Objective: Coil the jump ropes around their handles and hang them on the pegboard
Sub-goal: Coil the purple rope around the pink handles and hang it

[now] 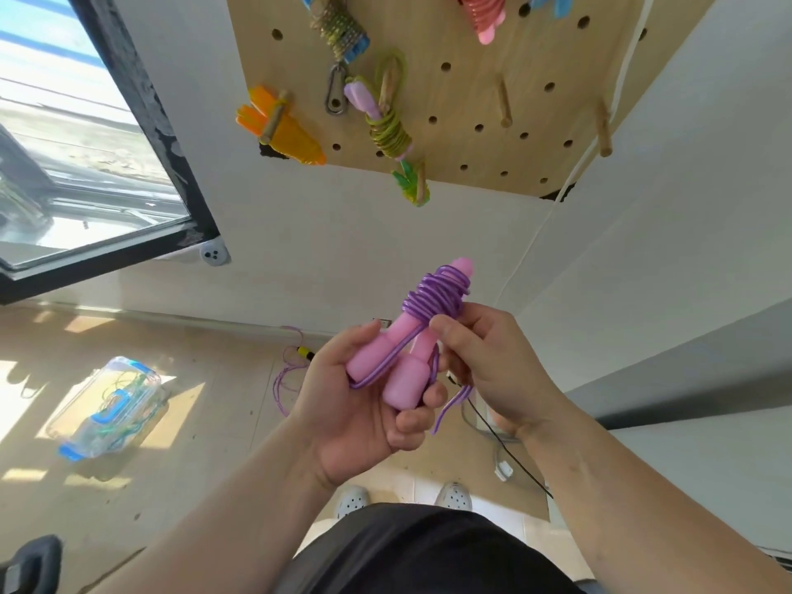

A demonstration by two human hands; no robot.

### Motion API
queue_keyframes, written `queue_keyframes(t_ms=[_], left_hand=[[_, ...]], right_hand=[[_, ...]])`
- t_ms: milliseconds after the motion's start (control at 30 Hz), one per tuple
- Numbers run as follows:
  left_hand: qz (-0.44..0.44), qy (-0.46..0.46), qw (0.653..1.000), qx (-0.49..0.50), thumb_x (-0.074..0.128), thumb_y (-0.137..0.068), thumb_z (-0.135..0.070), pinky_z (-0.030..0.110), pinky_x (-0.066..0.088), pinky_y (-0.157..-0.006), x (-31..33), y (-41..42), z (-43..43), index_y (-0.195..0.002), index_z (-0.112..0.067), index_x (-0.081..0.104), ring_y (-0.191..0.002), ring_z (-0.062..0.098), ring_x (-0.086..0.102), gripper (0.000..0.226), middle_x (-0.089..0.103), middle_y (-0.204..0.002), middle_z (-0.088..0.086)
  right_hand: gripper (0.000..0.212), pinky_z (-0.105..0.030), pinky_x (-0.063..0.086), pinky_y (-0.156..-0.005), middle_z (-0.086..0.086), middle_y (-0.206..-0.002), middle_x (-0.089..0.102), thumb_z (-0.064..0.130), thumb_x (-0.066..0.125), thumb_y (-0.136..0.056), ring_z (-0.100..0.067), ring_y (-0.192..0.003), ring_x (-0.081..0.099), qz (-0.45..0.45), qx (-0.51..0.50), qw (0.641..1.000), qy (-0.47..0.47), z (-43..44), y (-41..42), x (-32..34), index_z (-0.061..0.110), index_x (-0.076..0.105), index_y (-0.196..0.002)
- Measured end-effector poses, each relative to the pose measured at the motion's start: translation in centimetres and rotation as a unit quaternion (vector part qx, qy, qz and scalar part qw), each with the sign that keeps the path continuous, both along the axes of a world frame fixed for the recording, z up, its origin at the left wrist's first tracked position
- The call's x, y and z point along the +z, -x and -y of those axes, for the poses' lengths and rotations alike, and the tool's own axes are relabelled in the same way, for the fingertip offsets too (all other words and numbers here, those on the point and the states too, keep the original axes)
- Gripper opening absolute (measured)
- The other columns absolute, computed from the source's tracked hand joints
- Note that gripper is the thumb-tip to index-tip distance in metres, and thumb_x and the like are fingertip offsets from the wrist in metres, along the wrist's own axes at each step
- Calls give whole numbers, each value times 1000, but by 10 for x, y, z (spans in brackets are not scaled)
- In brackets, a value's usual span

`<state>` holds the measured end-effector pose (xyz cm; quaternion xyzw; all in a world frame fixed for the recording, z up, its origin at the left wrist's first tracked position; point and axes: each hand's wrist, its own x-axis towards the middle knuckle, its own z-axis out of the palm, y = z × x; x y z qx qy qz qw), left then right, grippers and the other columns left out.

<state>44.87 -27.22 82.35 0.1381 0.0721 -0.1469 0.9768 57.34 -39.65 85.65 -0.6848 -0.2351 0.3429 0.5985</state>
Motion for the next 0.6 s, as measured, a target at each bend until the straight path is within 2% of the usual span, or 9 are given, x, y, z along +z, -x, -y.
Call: queue_keyframes(t_ms=[133, 200, 233, 300, 333, 400, 467, 533, 600], left_hand=[[44, -8, 998, -39, 56, -90, -55, 41, 59, -68, -1, -1, -11, -120, 5, 59, -83, 40, 73, 67, 68, -105, 30], [-38, -142, 989, -29, 54, -88, -58, 49, 60, -68, 9, -5, -18, -117, 6, 65, -86, 46, 72, 71, 69, -104, 32], [-111, -247, 963, 18, 54, -87, -60, 51, 60, -67, 12, -7, -19, -113, 4, 67, -84, 45, 72, 70, 71, -99, 28], [-201, -457, 850, 169, 61, -82, -59, 53, 59, -73, 14, -10, -18, -109, -11, 71, -82, 36, 71, 56, 76, -92, 8], [-194, -542, 783, 235, 67, -78, -57, 48, 59, -77, 14, -10, -17, -113, -20, 69, -85, 26, 71, 51, 76, -95, -3], [-105, -701, 646, 283, 81, -68, -54, 29, 57, -84, 13, -6, -13, -129, -33, 57, -98, 7, 66, 68, 66, -117, -17], [-14, -810, 522, 266, 86, -64, -50, 27, 51, -91, 2, -5, -11, -138, -31, 49, -111, 6, 59, 85, 53, -131, -17], [29, -841, 462, 280, 84, -66, -46, 31, 50, -93, -6, -7, -9, -135, -22, 54, -110, 11, 59, 80, 55, -129, -10], [31, -846, 431, 313, 81, -69, -41, 31, 51, -88, -9, -10, -11, -127, -12, 61, -102, 15, 63, 68, 63, -120, -3]], right_hand=[[23, -25, 31, -48, 3, -54, 51, 39, 59, -89, -14, -47, 38, -61, 49, 997, -17, -7, 0, 4, 22, 65, -75], [28, -29, 27, -49, 4, -52, 45, 43, 61, -89, -15, -49, 33, -34, 27, 999, -2, -11, -3, 5, 19, 62, -75], [29, -31, 24, -50, 5, -51, 40, 47, 63, -88, -15, -49, 30, -25, 0, 1000, 5, -13, -3, 6, 23, 62, -70], [36, -35, 18, -52, 6, -51, 33, 51, 69, -87, -15, -49, 24, -23, -60, 998, 19, -16, -2, 5, 25, 59, -63], [37, -35, 17, -53, 6, -51, 31, 48, 68, -89, -14, -48, 23, -33, -88, 995, 25, -18, -1, 4, 23, 56, -65], [41, -30, 16, -48, 6, -50, 27, 40, 62, -96, -12, -45, 21, -71, -123, 990, 25, -21, 2, 3, 17, 45, -66], [47, -26, 18, -44, 4, -49, 24, 40, 59, -98, -12, -43, 20, -101, -126, 987, 26, -24, 7, 4, 18, 39, -62], [51, -23, 19, -42, 2, -51, 22, 40, 58, -99, -13, -44, 18, -122, -118, 985, 23, -28, 13, 4, 20, 39, -56], [49, -23, 19, -42, 2, -53, 23, 40, 57, -99, -13, -47, 18, -132, -107, 985, 24, -30, 16, 7, 21, 40, -58]])
